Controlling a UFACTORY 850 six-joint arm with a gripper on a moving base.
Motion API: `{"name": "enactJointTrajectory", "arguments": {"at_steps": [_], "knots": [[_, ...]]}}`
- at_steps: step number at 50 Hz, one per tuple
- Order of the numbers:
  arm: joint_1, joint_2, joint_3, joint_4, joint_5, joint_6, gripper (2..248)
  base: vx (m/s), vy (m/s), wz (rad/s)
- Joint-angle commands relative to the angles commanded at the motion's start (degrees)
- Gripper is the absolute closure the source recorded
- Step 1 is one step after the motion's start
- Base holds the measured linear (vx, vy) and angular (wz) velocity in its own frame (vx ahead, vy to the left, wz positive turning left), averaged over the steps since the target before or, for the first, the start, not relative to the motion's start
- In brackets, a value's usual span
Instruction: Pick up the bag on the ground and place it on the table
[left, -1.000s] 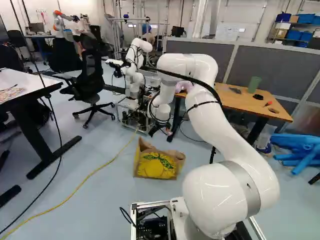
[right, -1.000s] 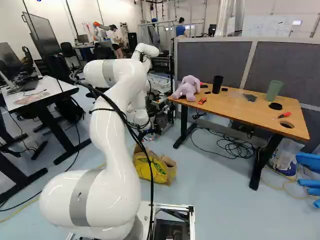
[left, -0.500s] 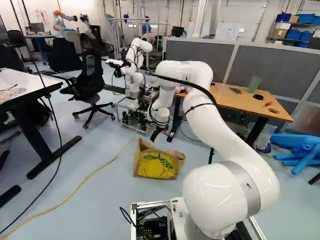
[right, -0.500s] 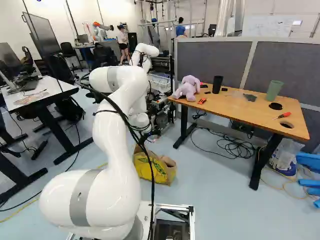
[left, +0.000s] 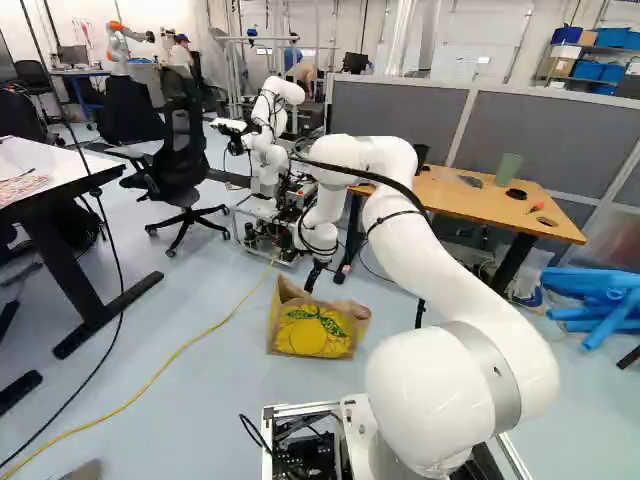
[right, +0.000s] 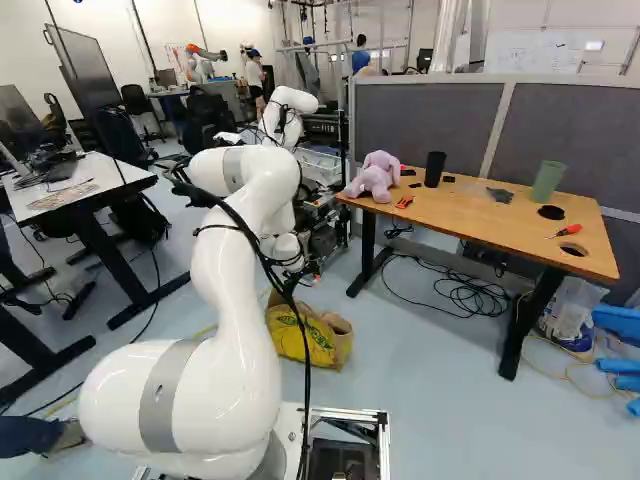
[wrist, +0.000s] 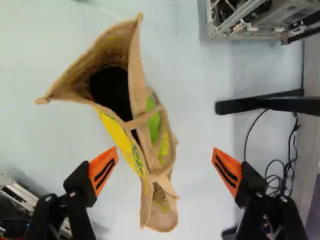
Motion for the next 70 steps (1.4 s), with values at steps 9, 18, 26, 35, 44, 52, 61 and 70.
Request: {"name": "enactJointTrajectory", "arguments": {"at_steps": [9, 18, 26, 35, 44, 52, 61, 70], "knots": [[0.0, -1.9, -1.5, 0.0, 0.0, -5.5, 3, 0.000, 0.000, 0.000], [0.0, -3.7, -3.0, 0.0, 0.0, -10.8, 3, 0.000, 0.000, 0.000], [0.0, -5.4, -4.3, 0.0, 0.0, -15.6, 3, 0.000, 0.000, 0.000], [0.0, -7.2, -5.9, 0.0, 0.0, -18.2, 3, 0.000, 0.000, 0.000], [0.0, -9.1, -7.5, 0.0, 0.0, -18.6, 3, 0.000, 0.000, 0.000], [0.0, -10.8, -8.9, 0.0, 0.0, -18.6, 3, 0.000, 0.000, 0.000], [0.0, -12.7, -10.6, 0.0, 0.0, -18.6, 3, 0.000, 0.000, 0.000], [0.0, -14.6, -12.4, 0.0, 0.0, -18.6, 3, 0.000, 0.000, 0.000]]}}
